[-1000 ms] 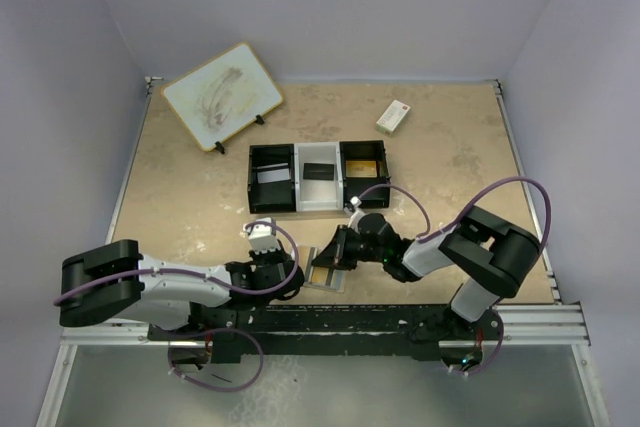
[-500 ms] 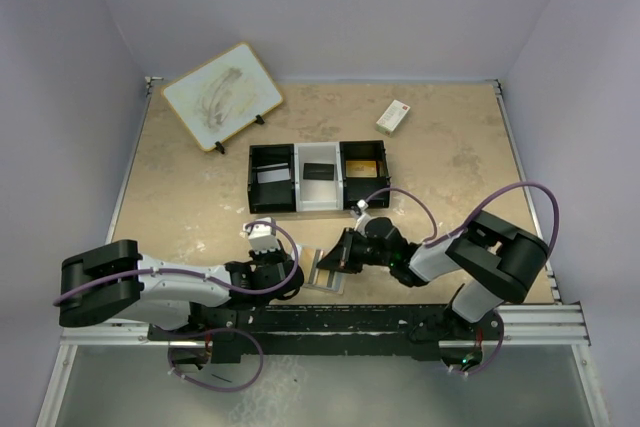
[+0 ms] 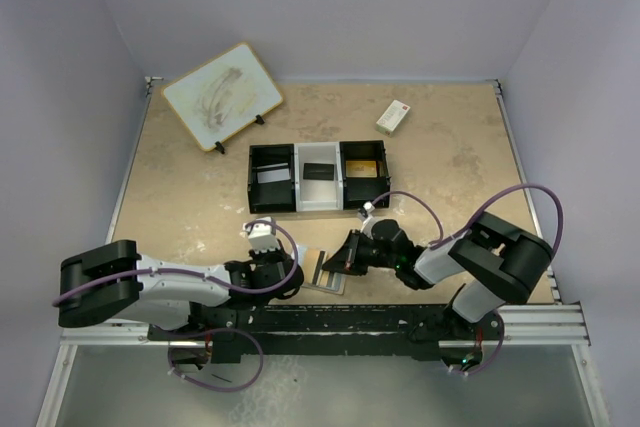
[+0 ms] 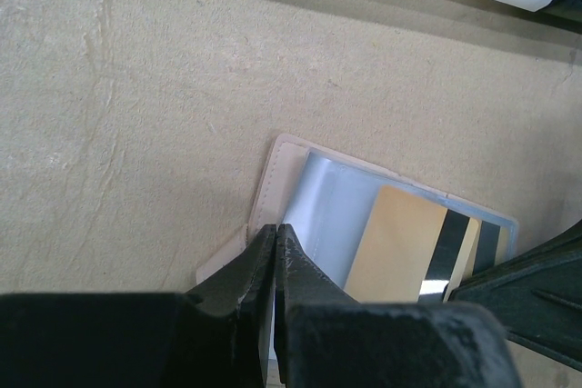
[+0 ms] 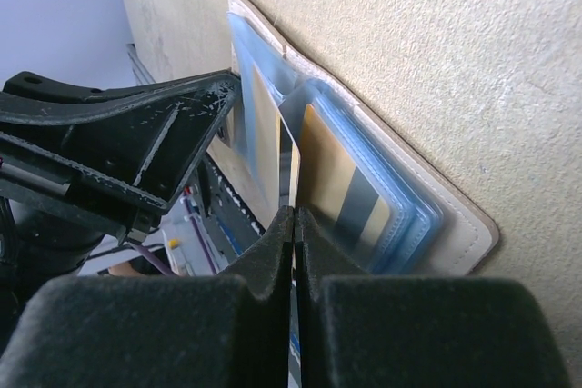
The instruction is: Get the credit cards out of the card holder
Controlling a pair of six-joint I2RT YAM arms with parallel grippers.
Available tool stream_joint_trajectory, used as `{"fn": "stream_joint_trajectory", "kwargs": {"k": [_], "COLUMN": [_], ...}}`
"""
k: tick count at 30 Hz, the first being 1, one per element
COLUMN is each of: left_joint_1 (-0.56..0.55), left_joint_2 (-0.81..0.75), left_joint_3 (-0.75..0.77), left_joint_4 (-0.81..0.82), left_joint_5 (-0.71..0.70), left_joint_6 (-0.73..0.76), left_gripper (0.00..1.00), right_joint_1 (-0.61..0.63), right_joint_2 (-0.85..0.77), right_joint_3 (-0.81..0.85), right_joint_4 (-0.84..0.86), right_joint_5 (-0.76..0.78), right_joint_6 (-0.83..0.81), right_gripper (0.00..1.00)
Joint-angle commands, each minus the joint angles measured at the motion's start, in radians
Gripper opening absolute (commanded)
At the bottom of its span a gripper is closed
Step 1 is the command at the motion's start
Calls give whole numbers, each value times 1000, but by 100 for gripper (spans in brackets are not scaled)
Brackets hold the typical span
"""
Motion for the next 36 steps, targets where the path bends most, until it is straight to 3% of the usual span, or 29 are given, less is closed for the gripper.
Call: {"fn": "stream_joint_trajectory", "kwargs": {"k": [1,4,12,17,23,27,36], "left_joint_1": [1,1,1,1,1,1,1], "left_joint_2": [20,-6,-155,-188,-94,-23,31], "left_joint_3": [-15,-1,153,159,135,129,28], "left_joint_4": [-140,-157,-282,-146,25,-24,-34], "left_joint_5": [123,118,38,104,235,203,191], "left_joint_6": [22,29,134,231,284,227,109], "left_gripper": [0,3,34,39,36,22,5], "right_joint_1": [-4,-6,-6,-6,-6,-6,-6], "right_joint_2": [5,-15,10,8,-2,-25,-41], "right_joint_3": [-10,-25,1,3,5,3,23], "right_joint_4": [54,44,25,19,5,-12,-15], "right_joint_5": [-23,2,-7,7,13,26,12], "right_joint_6": [17,22,4,2,-4,-3,-18], "right_gripper": [0,0,0,0,0,0,3]}}
